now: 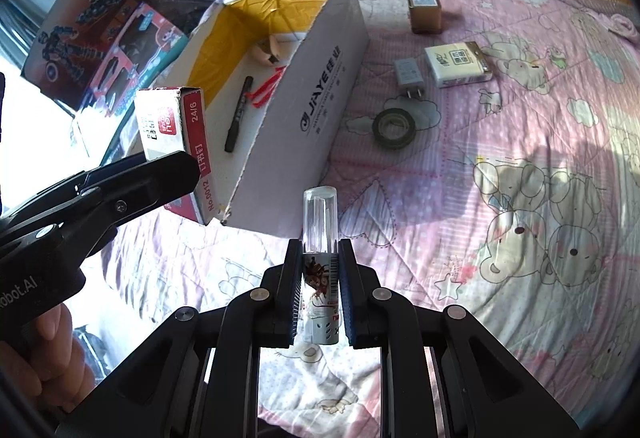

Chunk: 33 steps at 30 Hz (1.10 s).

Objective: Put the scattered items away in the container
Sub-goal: 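Lift the tube and staples box and carry both toward the white box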

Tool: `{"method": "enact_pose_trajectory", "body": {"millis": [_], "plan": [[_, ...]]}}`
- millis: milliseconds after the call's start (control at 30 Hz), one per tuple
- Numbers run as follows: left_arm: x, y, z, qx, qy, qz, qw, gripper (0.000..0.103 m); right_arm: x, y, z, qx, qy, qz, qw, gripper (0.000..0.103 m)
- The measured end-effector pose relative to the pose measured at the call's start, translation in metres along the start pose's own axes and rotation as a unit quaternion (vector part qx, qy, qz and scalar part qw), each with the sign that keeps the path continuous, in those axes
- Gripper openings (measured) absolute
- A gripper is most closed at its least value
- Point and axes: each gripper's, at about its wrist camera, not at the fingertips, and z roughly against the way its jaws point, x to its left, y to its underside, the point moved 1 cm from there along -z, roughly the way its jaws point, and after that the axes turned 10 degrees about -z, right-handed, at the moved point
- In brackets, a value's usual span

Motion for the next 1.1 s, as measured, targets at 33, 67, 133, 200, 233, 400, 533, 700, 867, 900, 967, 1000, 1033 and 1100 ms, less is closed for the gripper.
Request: {"method": "enact_pose_trajectory", "body": {"millis": [33, 67, 133, 200, 233, 400, 533, 700, 867, 900, 967, 1000, 1033, 1100], "plan": [[0.003, 0.003, 0.004, -0.003, -0.004, 0.003, 1.0000, 0.041, 0.004, 0.001, 0.000, 0.000, -0.001, 0.005, 1.000, 0.018], [0.006, 0.005, 0.007, -0.006, -0.007, 0.006, 0.9999, 0.041, 0.008, 0.002, 0.001, 0.000, -0.001, 0.010, 1.000, 0.018], [0.011, 0.010, 0.014, -0.011, -0.012, 0.013, 0.9998, 0.041, 0.016, 0.004, 0.002, 0.000, -0.003, 0.019, 1.000, 0.018], [0.015, 0.015, 0.020, -0.015, -0.016, 0.017, 0.9996, 0.041, 0.024, 0.006, 0.004, -0.001, -0.004, 0.028, 1.000, 0.018], [0.017, 0.017, 0.023, -0.018, -0.018, 0.019, 0.9995, 0.041, 0.028, 0.007, 0.005, -0.002, -0.005, 0.032, 0.999, 0.018], [0.025, 0.027, 0.038, -0.030, -0.025, 0.028, 0.9989, 0.041, 0.045, 0.011, 0.010, -0.007, -0.008, 0.052, 0.999, 0.018], [0.032, 0.034, 0.047, -0.037, -0.028, 0.036, 0.9983, 0.041, 0.056, 0.015, 0.014, -0.010, -0.010, 0.064, 0.998, 0.018], [0.039, 0.042, 0.059, -0.045, -0.030, 0.047, 0.9974, 0.041, 0.068, 0.020, 0.018, -0.014, -0.004, 0.081, 0.997, 0.018], [0.044, 0.046, 0.066, -0.052, -0.030, 0.055, 0.9967, 0.041, 0.077, 0.020, 0.023, -0.014, -0.010, 0.087, 0.996, 0.018], [0.044, 0.047, 0.067, -0.053, -0.030, 0.056, 0.9966, 0.041, 0.079, 0.020, 0.024, -0.015, -0.011, 0.090, 0.996, 0.018], [0.046, 0.048, 0.071, -0.056, -0.030, 0.057, 0.9964, 0.041, 0.083, 0.019, 0.025, -0.016, -0.014, 0.093, 0.995, 0.018], [0.047, 0.048, 0.072, -0.058, -0.031, 0.057, 0.9962, 0.041, 0.086, 0.019, 0.026, -0.017, -0.015, 0.095, 0.995, 0.018], [0.049, 0.048, 0.074, -0.060, -0.031, 0.059, 0.9960, 0.041, 0.088, 0.019, 0.027, -0.017, -0.016, 0.097, 0.995, 0.018], [0.053, 0.049, 0.077, -0.063, -0.033, 0.062, 0.9955, 0.041, 0.093, 0.018, 0.028, -0.017, -0.021, 0.100, 0.995, 0.018]]}}
